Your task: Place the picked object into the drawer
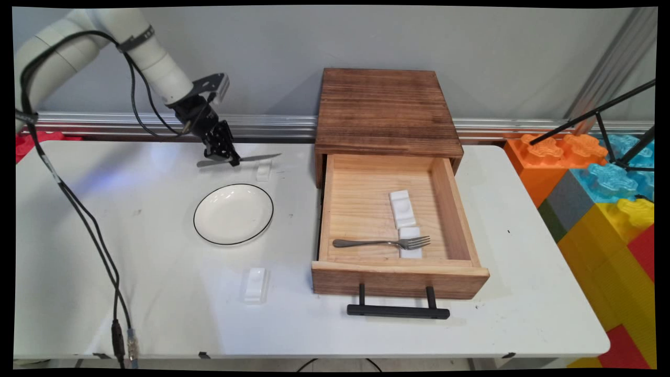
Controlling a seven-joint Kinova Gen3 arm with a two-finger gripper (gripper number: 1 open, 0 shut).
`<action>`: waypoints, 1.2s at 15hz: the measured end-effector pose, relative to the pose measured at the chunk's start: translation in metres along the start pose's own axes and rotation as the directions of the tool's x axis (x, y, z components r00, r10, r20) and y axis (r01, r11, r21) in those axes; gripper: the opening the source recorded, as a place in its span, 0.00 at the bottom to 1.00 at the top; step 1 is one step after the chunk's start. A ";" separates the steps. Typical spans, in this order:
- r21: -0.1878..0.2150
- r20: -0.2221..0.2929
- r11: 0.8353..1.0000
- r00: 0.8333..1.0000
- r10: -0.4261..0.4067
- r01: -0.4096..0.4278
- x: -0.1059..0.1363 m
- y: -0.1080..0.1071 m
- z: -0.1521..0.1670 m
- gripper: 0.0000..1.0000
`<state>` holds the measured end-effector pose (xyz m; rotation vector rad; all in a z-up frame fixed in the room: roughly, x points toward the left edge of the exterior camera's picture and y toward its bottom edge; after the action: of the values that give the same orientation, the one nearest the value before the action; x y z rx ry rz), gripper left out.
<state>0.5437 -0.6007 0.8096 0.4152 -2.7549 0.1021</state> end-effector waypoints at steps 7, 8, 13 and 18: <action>0.030 -0.032 0.998 0.998 -0.053 0.054 0.031 0.033 -0.051 0.00; 0.032 -0.037 0.998 0.998 -0.058 0.059 0.036 0.037 -0.058 0.00; 0.034 -0.066 0.996 0.995 -0.075 0.078 0.073 0.076 -0.100 0.00; 0.005 -0.120 0.999 0.992 -0.047 0.048 0.135 0.119 -0.116 0.00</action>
<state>0.4262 -0.5094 0.9634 0.4604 -2.6259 0.1217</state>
